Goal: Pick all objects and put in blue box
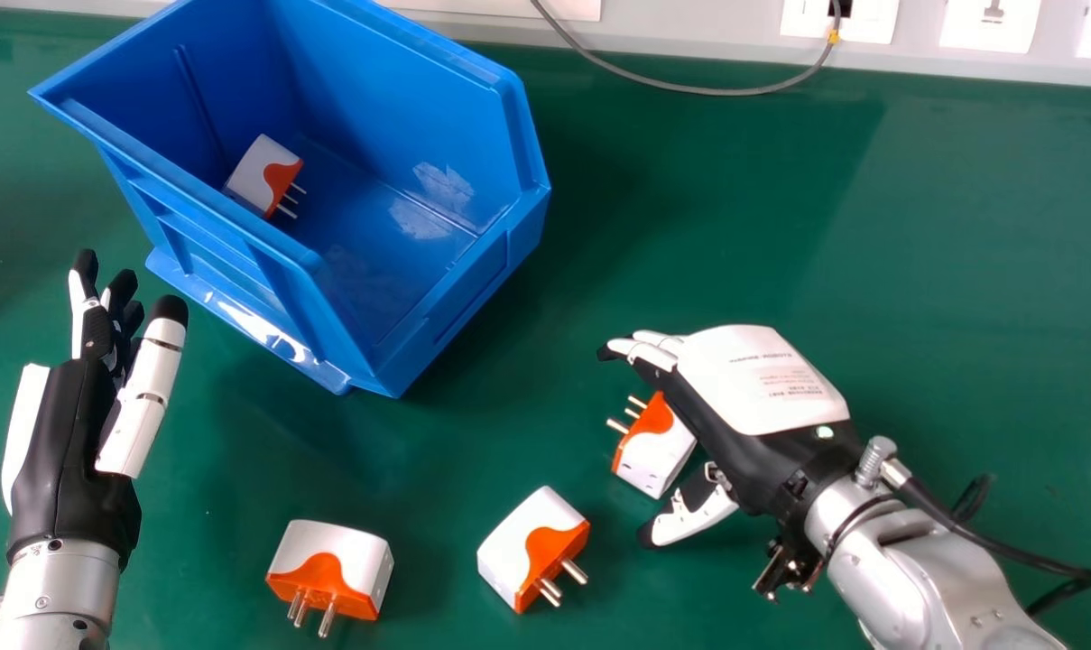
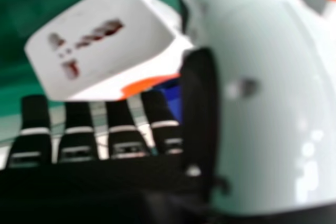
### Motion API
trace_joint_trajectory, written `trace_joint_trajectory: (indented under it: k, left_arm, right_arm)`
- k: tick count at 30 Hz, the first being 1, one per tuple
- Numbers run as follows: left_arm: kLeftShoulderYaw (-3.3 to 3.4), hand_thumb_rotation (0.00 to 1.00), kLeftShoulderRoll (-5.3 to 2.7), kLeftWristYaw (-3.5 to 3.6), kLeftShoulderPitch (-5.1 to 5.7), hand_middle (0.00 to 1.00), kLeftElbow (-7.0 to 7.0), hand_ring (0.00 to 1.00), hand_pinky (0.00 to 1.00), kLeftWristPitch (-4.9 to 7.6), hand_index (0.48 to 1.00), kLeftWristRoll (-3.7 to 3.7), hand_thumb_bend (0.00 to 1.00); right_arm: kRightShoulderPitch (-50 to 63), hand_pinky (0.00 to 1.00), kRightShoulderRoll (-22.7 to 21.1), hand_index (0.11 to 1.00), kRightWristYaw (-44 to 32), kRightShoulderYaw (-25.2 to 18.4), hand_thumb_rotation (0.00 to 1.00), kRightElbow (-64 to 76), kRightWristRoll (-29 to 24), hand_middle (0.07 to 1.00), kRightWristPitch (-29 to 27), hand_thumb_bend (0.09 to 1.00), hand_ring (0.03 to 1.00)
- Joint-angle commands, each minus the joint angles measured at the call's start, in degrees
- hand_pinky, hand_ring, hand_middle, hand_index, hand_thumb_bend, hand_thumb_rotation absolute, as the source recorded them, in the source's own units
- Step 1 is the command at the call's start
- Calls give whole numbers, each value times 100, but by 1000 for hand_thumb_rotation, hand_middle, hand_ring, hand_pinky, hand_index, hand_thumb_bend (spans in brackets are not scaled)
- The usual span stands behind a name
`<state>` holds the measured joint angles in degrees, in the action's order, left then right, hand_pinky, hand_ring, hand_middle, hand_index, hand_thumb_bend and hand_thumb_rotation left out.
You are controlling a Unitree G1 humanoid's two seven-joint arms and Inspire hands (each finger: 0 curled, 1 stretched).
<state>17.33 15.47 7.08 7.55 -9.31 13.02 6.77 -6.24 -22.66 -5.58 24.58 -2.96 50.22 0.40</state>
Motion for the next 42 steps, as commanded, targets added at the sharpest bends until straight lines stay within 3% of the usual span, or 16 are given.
trace_joint_trajectory:
  k: [1, 5, 11, 15, 18, 22, 25, 27, 29, 33, 34, 38, 42]
  left_arm:
    - [59, 768, 21, -78, 11, 1000, 243, 1000, 1000, -19, 999, -21, 361]
    - [55, 778, 46, -81, 15, 1000, 246, 1000, 1000, -47, 1000, -21, 352]
    - [53, 801, 97, -32, 51, 1000, 291, 1000, 1000, -86, 1000, -10, 353]
    - [71, 814, 82, -26, 18, 1000, 319, 1000, 1000, -217, 1000, 65, 367]
    - [64, 815, 89, -48, 39, 1000, 404, 1000, 1000, -268, 1000, 13, 365]
    - [69, 809, 98, -33, 30, 1000, 372, 1000, 1000, -179, 1000, -9, 353]
    - [71, 808, 69, 5, -2, 1000, 334, 1000, 1000, -136, 1000, 56, 351]
    - [79, 805, 58, 53, -45, 1000, 273, 1000, 1000, -112, 1000, 106, 344]
    - [82, 804, 71, 67, -55, 1000, 248, 1000, 1000, -105, 1000, 81, 341]
    - [76, 800, 82, 50, -31, 1000, 320, 1000, 1000, -95, 1000, 18, 339]
    - [74, 797, 79, 50, -27, 1000, 317, 1000, 1000, -76, 1000, 13, 340]
    - [78, 793, 98, 60, -73, 1000, 225, 1000, 1000, -41, 1000, 9, 346]
    - [75, 792, 92, 54, -65, 1000, 257, 1000, 1000, -76, 1000, 19, 349]
  right_arm:
    - [-150, 783, -13, 842, -76, -26, 120, -2, -50, 876, 17, 634, 854]
    - [-171, 783, 2, 842, -159, -43, 107, -21, -67, 874, 87, 625, 852]
    - [-207, 779, -20, 845, -199, -43, 83, -60, -36, 873, 141, 609, 850]
    - [-264, 774, -44, 844, -175, 3, 65, -125, 62, 871, 156, 597, 847]
    - [-307, 760, -61, 837, -171, 32, 51, -151, 118, 862, 170, 589, 837]
    - [-356, 721, -119, 803, -169, 63, 25, -141, 165, 828, 162, 578, 806]
    - [-449, 709, -162, 790, -146, 90, 20, -238, 199, 816, 103, 566, 796]
    - [-519, 670, -180, 753, -95, 101, 12, -356, 208, 782, 19, 475, 765]
    - [-569, 646, -196, 732, -60, 122, 10, -453, 244, 763, -43, 429, 745]
    - [-671, 609, -240, 685, 59, 150, 33, -579, 309, 736, -152, 439, 711]
    - [-684, 563, -254, 644, 90, 150, 26, -591, 304, 695, -181, 453, 649]
    - [-754, 452, -284, 589, 185, 110, 16, -666, 230, 607, -317, 474, 555]
    - [-846, 405, -338, 569, 215, 166, 13, -722, 346, 573, -384, 482, 518]
